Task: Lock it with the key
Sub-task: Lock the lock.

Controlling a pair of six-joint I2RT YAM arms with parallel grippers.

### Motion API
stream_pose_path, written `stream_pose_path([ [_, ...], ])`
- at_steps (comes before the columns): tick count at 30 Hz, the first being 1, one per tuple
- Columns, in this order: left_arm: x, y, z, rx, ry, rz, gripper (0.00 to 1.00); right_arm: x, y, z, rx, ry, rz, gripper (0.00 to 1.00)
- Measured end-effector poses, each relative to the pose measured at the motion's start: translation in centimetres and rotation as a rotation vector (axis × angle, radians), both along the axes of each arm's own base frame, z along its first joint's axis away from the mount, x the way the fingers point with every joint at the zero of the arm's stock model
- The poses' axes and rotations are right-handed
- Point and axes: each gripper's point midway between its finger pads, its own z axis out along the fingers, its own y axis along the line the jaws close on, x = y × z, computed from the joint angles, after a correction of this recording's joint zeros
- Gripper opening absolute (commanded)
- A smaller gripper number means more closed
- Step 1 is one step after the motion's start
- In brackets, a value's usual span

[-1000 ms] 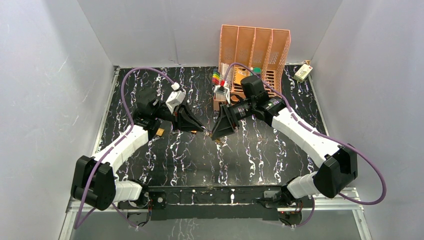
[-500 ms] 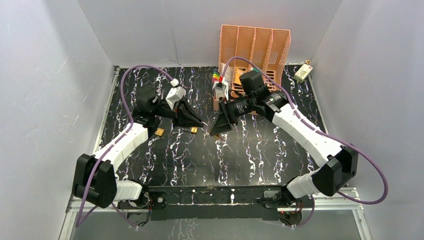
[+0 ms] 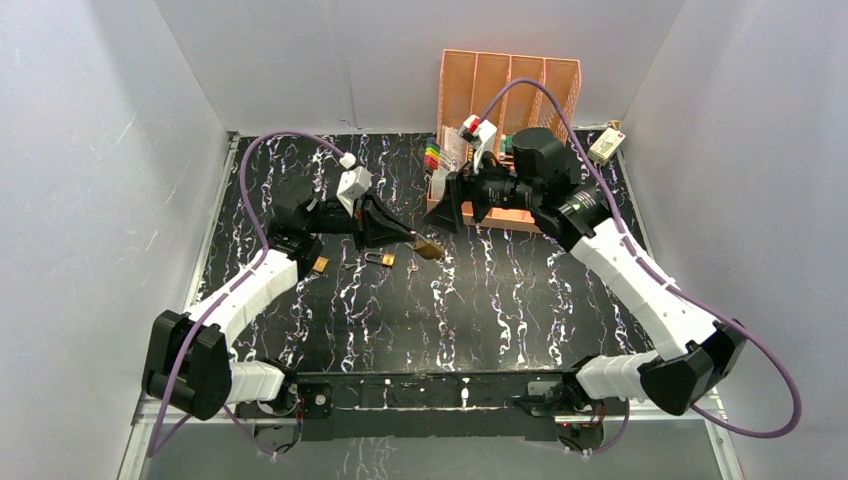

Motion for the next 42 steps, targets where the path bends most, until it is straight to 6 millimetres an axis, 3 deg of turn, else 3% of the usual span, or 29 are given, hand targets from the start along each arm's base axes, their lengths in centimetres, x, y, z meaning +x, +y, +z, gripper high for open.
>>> stream_pose_path([
  [7,2.6,0.3,0.8,-0.093,0.032,0.227,0.00,-0.4,-1.3,1.7,0.132,-0.169,-0.013,0.98],
  [11,3.7,0.7,2.6,-0.191,0.057,0.317,0.00,-1.6,-1.6,2.7,0.242,-0.283,0.066,0.97],
  [19,3.4,1.8,7.9,-0.391,0.055,0.302,0.00,-2.9,-1.3,5.1,0.344,-0.414,0.206,0.96],
  [23,3.0,2.4,9.2,-0.443,0.100,0.267,0.00,-2.8,-1.6,5.4,0.352,-0.436,0.227,0.94],
  [31,2.3,2.8,10.3,-0.476,0.132,0.238,0.00,-2.7,-1.0,5.5,0.358,-0.429,0.288,0.83],
  [37,2.3,2.9,10.5,-0.485,0.144,0.237,0.00,-2.3,-0.5,4.7,0.353,-0.396,0.307,0.68],
  [42,2.3,2.9,10.7,-0.491,0.141,0.237,0.00,-2.2,-0.3,5.3,0.356,-0.391,0.319,0.59],
])
